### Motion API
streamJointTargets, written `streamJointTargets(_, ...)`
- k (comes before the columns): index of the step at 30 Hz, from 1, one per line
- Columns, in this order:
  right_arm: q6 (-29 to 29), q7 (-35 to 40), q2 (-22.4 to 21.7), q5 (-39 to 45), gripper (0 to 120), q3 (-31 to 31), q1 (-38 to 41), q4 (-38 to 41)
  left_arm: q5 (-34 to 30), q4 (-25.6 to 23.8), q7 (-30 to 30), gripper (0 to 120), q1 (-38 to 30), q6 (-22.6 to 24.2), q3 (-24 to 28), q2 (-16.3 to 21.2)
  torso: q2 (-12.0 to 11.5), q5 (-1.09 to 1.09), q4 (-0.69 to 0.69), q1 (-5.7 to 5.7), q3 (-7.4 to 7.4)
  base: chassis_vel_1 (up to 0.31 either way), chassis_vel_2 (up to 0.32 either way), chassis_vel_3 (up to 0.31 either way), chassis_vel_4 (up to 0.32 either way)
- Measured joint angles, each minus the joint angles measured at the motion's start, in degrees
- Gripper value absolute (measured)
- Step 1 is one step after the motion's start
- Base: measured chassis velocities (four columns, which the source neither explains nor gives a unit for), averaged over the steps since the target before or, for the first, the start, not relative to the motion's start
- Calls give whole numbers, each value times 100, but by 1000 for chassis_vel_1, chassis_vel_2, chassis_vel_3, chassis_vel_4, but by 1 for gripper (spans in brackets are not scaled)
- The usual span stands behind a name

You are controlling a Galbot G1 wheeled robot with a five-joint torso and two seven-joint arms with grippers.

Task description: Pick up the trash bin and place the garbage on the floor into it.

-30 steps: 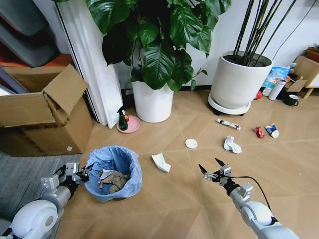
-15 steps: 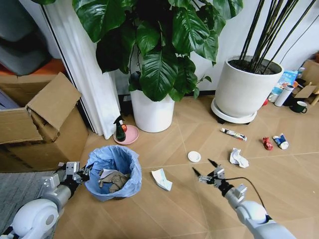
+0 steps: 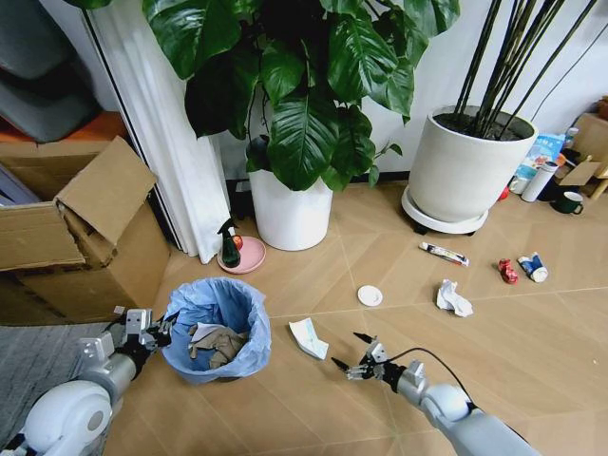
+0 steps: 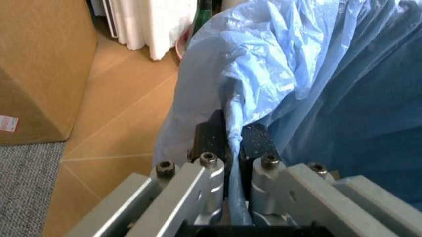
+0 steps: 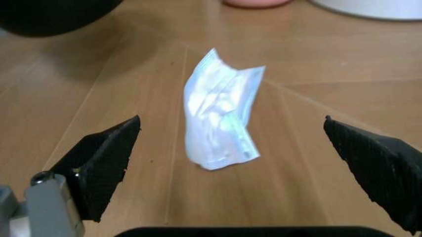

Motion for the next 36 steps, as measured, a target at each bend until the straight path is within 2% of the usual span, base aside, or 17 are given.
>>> streamJointTargets(6, -85, 157, 244, -94, 100, -405, 297, -269, 6, 6, 1, 0, 8, 0, -32, -41, 0, 1, 0, 0, 0, 0, 0, 0, 0)
streamJointTargets(7, -184, 482, 448, -409, 100, -615, 485, -470, 10, 7, 0, 0, 4, 0, -31, -63, 0, 0, 1, 0, 0, 0, 0, 0, 0)
streamJointTargets(15, -285, 840, 834, -968, 97, -746, 719, -946, 10, 46, 5, 0, -20, 0, -18, -112, 0, 0, 0, 0, 0, 0, 0, 0, 0)
streamJointTargets(19, -305, 879, 1016, -1003, 81, -814, 908, -1187, -2, 69, 7, 0, -64, -2, 2, -79, 0, 1, 1, 0, 0, 0, 0, 0, 0)
streamJointTargets(21, -315, 879, 1045, -1003, 77, -848, 958, -1253, -9, 74, 7, 0, -73, -2, 4, -68, 0, 2, 0, 0, 0, 0, 0, 0, 0)
streamJointTargets(23, -356, 884, 1084, -976, 66, -915, 1055, -1372, -21, 80, 8, 0, -82, -3, 6, -48, 0, 1, 0, 0, 0, 0, 0, 0, 0)
streamJointTargets(24, -356, 884, 1084, -976, 66, -915, 1055, -1372, -21, 80, 8, 0, -82, -3, 6, -48, 0, 1, 0, 0, 0, 0, 0, 0, 0)
streamJointTargets(26, -394, 893, 1102, -913, 55, -966, 1109, -1454, -26, 90, 13, 0, -85, -5, 6, -32, 0, 2, 0, 0, 0, 0, 0, 0, 0)
streamJointTargets(28, -409, 894, 1098, -890, 52, -991, 1122, -1472, -28, 94, 17, 0, -86, -7, 6, -29, 0, 2, 0, 0, 0, 0, 0, 0, 0)
streamJointTargets(32, -484, 896, 1062, -775, 32, -1067, 1134, -1485, -35, 108, 32, 0, -92, -12, 8, -12, 0, 2, 0, 0, 0, 0, 0, 0, 0)
streamJointTargets(33, -484, 896, 1062, -775, 32, -1067, 1134, -1485, -35, 108, 32, 0, -92, -12, 8, -12, 0, 2, 0, 0, 0, 0, 0, 0, 0)
streamJointTargets(36, -514, 898, 1056, -719, 20, -1087, 1095, -1475, -39, 114, 43, 0, -94, -14, 16, 10, 0, 2, 0, 0, 0, 0, 0, 0, 0)
